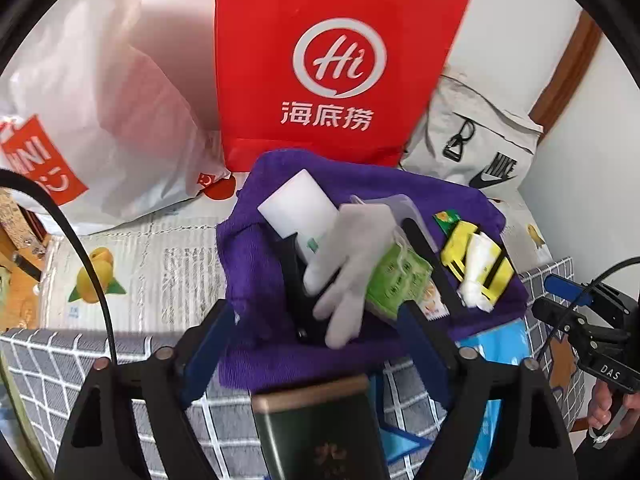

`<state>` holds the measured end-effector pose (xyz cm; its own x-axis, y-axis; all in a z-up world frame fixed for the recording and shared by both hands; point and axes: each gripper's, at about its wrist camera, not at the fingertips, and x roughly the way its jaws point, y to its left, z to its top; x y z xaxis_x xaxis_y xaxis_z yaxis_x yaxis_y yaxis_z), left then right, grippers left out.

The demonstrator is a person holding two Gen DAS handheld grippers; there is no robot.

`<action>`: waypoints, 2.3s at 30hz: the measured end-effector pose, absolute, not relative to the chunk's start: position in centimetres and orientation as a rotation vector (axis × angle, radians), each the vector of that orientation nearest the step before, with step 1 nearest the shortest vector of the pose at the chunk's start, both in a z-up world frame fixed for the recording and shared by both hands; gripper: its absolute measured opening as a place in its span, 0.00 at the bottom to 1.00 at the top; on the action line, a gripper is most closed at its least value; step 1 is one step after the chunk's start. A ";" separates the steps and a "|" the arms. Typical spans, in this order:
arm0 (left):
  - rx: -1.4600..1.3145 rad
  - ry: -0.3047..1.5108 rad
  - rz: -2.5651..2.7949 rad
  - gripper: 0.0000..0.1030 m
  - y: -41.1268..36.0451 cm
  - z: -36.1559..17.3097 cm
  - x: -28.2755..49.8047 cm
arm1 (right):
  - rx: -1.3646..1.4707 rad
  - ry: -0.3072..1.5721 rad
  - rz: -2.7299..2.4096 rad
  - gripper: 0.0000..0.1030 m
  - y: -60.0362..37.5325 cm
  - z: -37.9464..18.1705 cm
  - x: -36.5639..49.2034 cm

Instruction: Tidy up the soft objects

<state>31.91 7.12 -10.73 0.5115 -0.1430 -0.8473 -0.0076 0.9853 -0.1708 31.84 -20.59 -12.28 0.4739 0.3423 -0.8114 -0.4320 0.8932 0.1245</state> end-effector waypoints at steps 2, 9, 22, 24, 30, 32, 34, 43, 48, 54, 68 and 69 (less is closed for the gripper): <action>-0.149 1.021 -0.078 0.86 6.8 -10.2 31.0 | -0.107 0.965 0.459 0.51 -20.9 -12.0 30.9; -0.133 0.980 -0.067 0.98 5.6 -8.2 26.4 | -0.076 0.933 0.445 0.73 -21.8 -10.2 26.7; -0.052 0.877 0.005 1.00 3.0 -4.9 17.1 | -0.020 0.825 0.380 1.00 -23.3 -6.6 17.7; -0.042 0.860 0.009 1.00 2.4 -4.4 15.6 | -0.038 0.816 0.366 1.00 -23.5 -6.5 16.6; -0.023 0.811 0.011 1.00 0.8 -3.0 11.3 | -0.020 0.806 0.351 1.00 -24.5 -6.1 13.3; -0.025 0.799 0.016 1.00 0.4 -2.6 10.1 | -0.027 0.800 0.328 1.00 -24.8 -5.9 12.3; -0.032 0.789 0.014 1.00 0.1 -2.3 9.1 | -0.031 0.792 0.307 1.00 -25.1 -5.7 11.4; -0.026 0.763 0.030 1.00 -0.9 -2.0 6.0 | -0.001 0.771 0.217 1.00 -27.0 -5.2 8.4; -0.013 0.780 0.036 1.00 -1.1 -2.5 5.6 | -0.019 0.767 0.216 1.00 -26.9 -5.1 7.6; 0.006 0.780 0.022 1.00 -1.4 -2.4 5.1 | -0.028 0.755 0.213 1.00 -26.7 -4.6 7.0; 0.001 0.786 0.017 1.00 -1.5 -2.5 4.7 | -0.044 0.750 0.223 1.00 -26.1 -4.3 6.3; 0.004 0.786 0.018 1.00 -1.5 -2.5 4.7 | -0.045 0.750 0.224 1.00 -26.0 -4.3 6.2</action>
